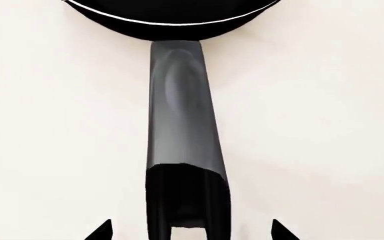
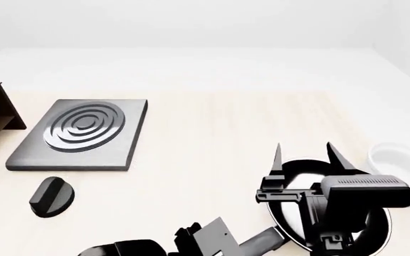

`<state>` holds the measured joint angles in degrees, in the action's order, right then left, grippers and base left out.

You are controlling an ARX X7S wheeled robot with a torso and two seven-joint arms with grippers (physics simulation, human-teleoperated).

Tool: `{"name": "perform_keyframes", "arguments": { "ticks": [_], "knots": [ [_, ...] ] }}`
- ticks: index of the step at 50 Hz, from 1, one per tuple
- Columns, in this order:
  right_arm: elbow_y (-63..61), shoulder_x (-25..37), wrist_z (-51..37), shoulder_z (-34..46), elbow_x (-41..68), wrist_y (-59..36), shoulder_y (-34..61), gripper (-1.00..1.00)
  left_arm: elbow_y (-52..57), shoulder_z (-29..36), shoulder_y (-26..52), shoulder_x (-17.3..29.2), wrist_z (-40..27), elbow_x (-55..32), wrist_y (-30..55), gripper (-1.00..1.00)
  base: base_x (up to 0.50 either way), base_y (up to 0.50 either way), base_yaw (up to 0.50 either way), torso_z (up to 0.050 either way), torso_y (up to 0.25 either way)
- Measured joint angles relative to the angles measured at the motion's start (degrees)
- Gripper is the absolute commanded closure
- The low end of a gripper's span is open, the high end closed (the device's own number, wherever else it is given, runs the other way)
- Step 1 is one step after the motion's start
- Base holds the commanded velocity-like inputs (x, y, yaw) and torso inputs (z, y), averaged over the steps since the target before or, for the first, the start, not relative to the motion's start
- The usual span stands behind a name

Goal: Put the frying pan on top of the cabinet.

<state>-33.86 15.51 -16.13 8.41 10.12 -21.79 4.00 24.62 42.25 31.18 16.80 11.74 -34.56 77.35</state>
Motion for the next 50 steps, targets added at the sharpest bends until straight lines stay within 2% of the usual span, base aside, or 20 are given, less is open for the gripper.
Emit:
{"name": "perform_keyframes", "arguments": {
  "ticks": [4, 5, 33, 50],
  "knots": [
    [0.0, 0.1, -0.1, 0.0, 0.1, 0.2, -0.1, -1.00, -1.4, 0.8, 0.0, -0.3, -0.3, 0.3, 0.2, -1.00, 0.00, 0.00, 0.00, 0.000, 0.000],
    [0.0, 0.1, -0.1, 0.0, 0.1, 0.2, -0.1, -1.00, -1.7, 0.9, 0.0, -0.3, -0.4, 0.3, 0.3, 1.00, 0.00, 0.00, 0.00, 0.000, 0.000],
    [-0.1, 0.6, -0.9, 0.3, 0.7, 0.7, -0.3, -1.00, -3.4, 0.2, 0.3, 0.1, -3.8, -0.6, 0.6, 1.00, 0.00, 0.00, 0.00, 0.000, 0.000],
    [-0.9, 1.1, -1.5, 0.2, 1.1, 0.3, -0.1, -1.00, 1.7, -13.5, 0.9, 6.2, -4.6, -3.6, 3.8, 1.00, 0.00, 0.00, 0.00, 0.000, 0.001]
  ]
}}
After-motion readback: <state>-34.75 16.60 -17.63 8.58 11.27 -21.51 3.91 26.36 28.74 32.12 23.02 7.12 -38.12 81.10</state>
